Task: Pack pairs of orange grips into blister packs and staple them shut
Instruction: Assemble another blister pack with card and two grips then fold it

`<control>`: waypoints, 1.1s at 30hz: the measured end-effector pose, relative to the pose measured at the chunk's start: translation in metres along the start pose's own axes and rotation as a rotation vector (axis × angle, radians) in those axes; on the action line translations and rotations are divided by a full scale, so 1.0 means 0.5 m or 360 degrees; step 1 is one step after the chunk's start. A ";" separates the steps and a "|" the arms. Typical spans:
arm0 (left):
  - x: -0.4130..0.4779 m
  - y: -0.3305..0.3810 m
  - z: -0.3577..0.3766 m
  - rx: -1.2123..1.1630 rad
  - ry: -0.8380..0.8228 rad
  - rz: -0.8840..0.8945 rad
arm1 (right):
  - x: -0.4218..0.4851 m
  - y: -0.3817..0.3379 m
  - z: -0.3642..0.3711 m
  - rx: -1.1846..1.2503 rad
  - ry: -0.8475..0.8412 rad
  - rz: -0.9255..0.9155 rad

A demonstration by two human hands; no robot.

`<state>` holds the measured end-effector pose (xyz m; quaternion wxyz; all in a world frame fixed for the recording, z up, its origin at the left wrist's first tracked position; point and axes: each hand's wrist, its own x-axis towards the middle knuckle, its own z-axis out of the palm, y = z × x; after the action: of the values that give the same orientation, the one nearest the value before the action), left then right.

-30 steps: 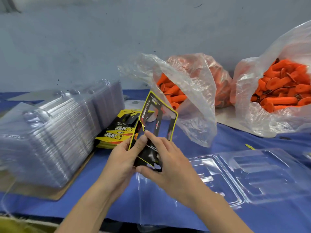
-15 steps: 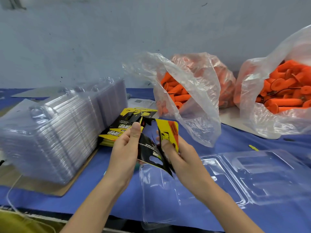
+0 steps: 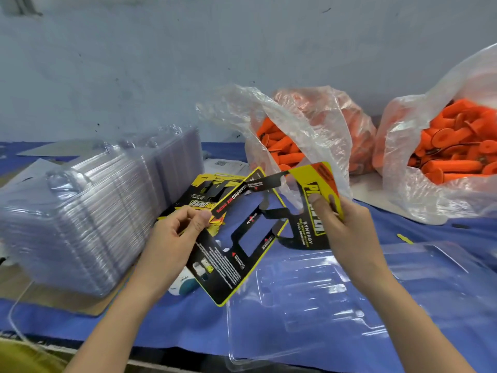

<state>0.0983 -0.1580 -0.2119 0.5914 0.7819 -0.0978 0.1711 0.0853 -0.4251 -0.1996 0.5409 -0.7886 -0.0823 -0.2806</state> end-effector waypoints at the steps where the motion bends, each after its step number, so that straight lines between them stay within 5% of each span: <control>1: 0.002 -0.005 -0.008 0.0018 0.0003 -0.0001 | 0.004 0.000 -0.007 0.0014 0.0021 0.0004; 16: 0.150 -0.091 -0.109 0.0535 0.0679 -0.0110 | 0.033 0.014 -0.086 0.0407 0.0647 0.0050; 23: 0.231 -0.133 -0.027 0.0366 0.0625 -0.0688 | 0.029 0.034 -0.115 0.0395 0.0872 0.0035; 27: 0.229 -0.122 -0.024 0.0842 0.0512 -0.0784 | 0.024 0.036 -0.119 0.0390 0.0835 0.0068; 31: 0.176 -0.042 0.011 0.1783 0.0428 -0.0491 | 0.017 0.024 -0.121 0.0387 0.0841 0.0097; 33: 0.135 0.028 0.059 0.1562 0.0483 -0.0055 | 0.009 0.014 -0.118 0.0302 0.0836 0.0079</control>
<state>0.1599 -0.1869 -0.1806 0.1649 0.9354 0.0939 0.2984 0.0711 -0.4817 -0.1878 0.6219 -0.6364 0.0542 -0.4530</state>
